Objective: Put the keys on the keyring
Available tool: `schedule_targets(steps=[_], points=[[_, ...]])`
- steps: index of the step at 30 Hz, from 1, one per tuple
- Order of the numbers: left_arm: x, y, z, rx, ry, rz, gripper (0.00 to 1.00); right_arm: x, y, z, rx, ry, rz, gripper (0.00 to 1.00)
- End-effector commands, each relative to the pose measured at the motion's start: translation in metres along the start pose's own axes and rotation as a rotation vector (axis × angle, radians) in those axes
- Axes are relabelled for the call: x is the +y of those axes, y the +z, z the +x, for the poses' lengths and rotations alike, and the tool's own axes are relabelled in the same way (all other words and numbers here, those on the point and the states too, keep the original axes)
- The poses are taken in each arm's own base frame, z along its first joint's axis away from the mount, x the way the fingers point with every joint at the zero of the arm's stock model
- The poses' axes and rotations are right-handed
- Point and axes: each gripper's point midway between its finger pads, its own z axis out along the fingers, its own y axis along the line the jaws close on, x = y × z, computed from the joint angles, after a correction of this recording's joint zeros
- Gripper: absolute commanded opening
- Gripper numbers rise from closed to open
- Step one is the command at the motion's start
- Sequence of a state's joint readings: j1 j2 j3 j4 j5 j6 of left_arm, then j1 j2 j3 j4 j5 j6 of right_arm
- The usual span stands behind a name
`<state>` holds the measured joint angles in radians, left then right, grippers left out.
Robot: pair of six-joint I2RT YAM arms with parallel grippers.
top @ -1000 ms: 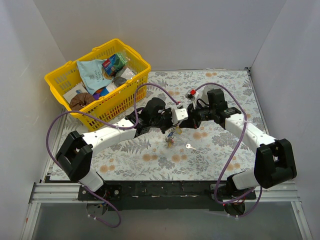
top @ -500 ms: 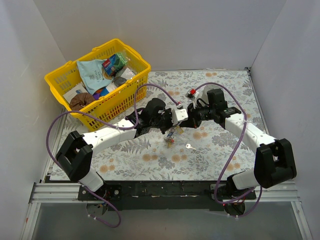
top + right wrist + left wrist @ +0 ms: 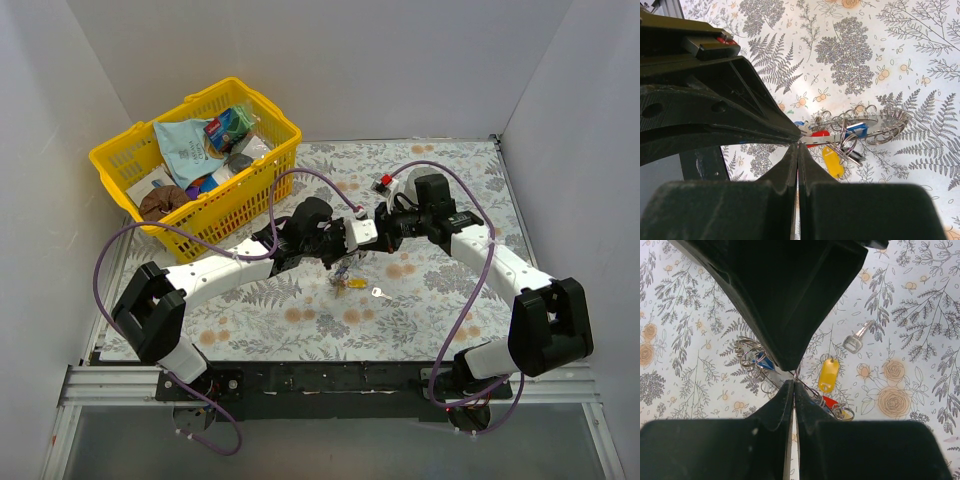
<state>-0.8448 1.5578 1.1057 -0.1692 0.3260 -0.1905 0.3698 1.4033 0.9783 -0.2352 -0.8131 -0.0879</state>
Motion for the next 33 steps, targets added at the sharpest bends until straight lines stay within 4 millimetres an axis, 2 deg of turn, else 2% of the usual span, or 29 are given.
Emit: schedule_targets(steps=[1,5,6,8,9,10,12,13,16,17,19,21,23,33], points=[[0.003,-0.012,-0.025,-0.069,0.032,-0.017,0.0,-0.001,-0.005,-0.014,-0.026,-0.061,0.031,0.01],[0.002,-0.011,-0.021,-0.062,0.028,-0.019,0.0,-0.008,-0.005,0.0,-0.011,-0.031,0.079,0.01],[0.002,-0.011,-0.02,-0.06,0.026,-0.018,0.0,-0.008,-0.005,0.008,-0.002,-0.017,0.083,0.04],[0.001,-0.012,-0.02,-0.059,0.021,-0.016,0.0,-0.012,-0.004,0.018,0.01,0.002,0.103,0.12],[0.001,-0.011,-0.019,-0.058,0.019,-0.017,0.0,-0.014,-0.005,0.022,0.012,0.015,0.118,0.2],[0.002,-0.012,-0.019,-0.058,0.019,-0.022,0.0,-0.017,-0.004,0.034,0.029,0.036,0.142,0.24],[0.002,-0.012,-0.018,-0.054,0.018,-0.023,0.0,-0.02,-0.007,0.038,0.017,0.047,0.177,0.35],[0.001,-0.012,-0.018,-0.053,0.018,-0.021,0.0,-0.025,-0.008,0.049,0.026,0.067,0.206,0.39],[0.001,-0.012,-0.018,-0.055,0.015,-0.022,0.0,-0.03,-0.013,0.047,-0.025,0.083,0.26,0.49],[0.002,-0.012,-0.018,-0.054,0.015,-0.023,0.0,-0.032,-0.012,0.056,-0.023,0.108,0.267,0.5],[0.001,-0.012,-0.018,-0.055,0.015,-0.022,0.0,-0.035,-0.011,0.056,-0.051,0.146,0.273,0.53],[0.001,-0.011,-0.018,-0.055,0.015,-0.02,0.0,-0.037,-0.007,0.067,-0.038,0.196,0.269,0.54],[0.001,-0.012,-0.018,-0.055,0.014,-0.02,0.0,-0.039,-0.003,0.063,-0.063,0.211,0.251,0.54],[0.0,-0.014,-0.019,-0.057,0.014,-0.02,0.0,-0.054,0.016,0.082,-0.063,0.337,0.243,0.5]])
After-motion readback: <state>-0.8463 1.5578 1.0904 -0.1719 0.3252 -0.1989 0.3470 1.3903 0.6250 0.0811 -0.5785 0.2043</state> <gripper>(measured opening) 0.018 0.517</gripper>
